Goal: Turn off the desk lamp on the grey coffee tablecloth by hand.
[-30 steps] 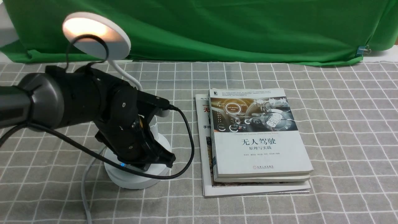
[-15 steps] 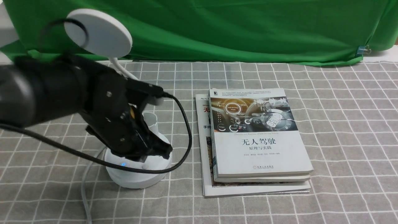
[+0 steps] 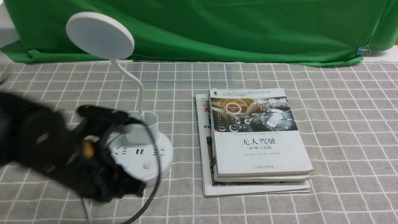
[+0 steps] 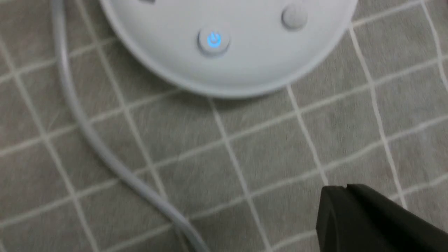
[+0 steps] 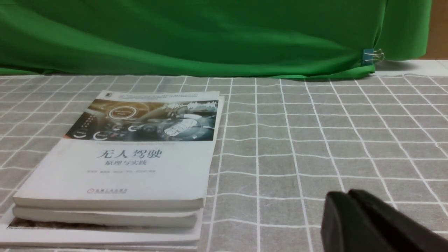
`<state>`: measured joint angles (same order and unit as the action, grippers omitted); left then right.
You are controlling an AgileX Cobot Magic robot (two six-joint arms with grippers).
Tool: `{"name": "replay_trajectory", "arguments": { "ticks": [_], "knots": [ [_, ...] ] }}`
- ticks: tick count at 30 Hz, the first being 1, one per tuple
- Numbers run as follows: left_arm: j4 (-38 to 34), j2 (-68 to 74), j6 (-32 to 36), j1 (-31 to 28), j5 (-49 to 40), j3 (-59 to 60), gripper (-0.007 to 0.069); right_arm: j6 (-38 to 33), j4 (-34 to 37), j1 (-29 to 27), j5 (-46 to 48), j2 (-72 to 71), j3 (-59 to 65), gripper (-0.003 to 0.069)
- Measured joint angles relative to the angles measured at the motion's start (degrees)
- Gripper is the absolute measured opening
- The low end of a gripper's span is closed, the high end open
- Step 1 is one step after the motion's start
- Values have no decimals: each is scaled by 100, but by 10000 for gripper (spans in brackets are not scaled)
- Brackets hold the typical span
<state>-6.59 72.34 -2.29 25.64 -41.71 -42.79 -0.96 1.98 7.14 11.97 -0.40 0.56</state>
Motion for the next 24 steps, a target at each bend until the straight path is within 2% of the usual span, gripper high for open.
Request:
{"name": "replay_trajectory", "arguments": {
  "ticks": [10, 14, 24],
  "knots": [
    [-1, -2761, -39, 0, 2710, 2333, -4, 0, 0, 0, 0, 0, 0, 42],
    [227, -3293, 91, 0, 3147, 2784, -4, 0, 0, 0, 0, 0, 0, 42],
    [482, -3604, 160, 0, 3390, 2900, -3, 0, 0, 0, 0, 0, 0, 42]
  ]
}}
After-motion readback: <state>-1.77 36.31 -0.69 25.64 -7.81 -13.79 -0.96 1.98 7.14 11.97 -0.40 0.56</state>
